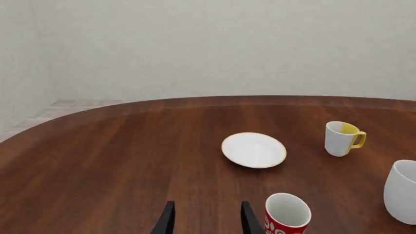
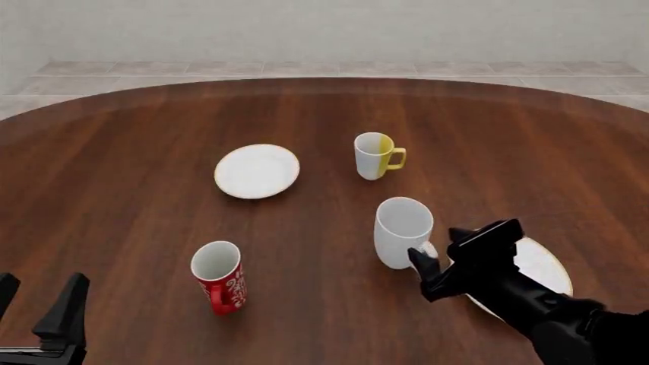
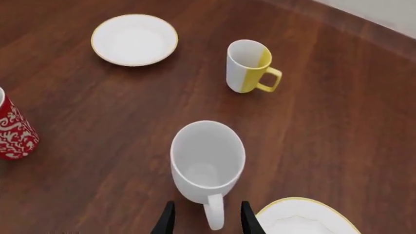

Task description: Put the white mug on the left plate.

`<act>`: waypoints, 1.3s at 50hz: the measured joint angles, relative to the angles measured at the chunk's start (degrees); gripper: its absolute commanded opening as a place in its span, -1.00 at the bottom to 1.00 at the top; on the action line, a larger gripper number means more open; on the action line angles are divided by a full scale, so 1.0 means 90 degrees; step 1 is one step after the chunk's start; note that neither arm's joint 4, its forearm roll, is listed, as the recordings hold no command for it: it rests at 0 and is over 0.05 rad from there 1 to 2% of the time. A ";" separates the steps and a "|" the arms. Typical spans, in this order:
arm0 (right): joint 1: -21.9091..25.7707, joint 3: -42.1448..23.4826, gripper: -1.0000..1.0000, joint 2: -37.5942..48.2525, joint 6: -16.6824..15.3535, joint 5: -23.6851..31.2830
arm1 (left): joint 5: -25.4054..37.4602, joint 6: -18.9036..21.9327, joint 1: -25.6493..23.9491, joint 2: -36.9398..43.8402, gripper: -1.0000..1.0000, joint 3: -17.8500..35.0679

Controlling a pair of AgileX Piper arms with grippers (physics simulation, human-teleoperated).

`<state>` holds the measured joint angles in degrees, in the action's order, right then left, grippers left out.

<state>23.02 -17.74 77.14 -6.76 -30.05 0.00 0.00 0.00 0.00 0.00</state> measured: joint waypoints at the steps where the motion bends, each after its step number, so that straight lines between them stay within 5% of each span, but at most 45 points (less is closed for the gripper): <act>1: 0.0003 0.0002 1.00 0.0024 0.0001 -0.0020 | 0.0000 0.0000 0.0000 0.0000 1.00 0.0000; 65: -0.0071 0.0017 1.00 0.1152 0.0108 -0.0797 | 0.0000 0.0000 0.0000 0.0000 1.00 0.0000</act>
<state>22.38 -17.59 87.51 -5.79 -37.22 0.00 0.00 0.00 0.00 0.00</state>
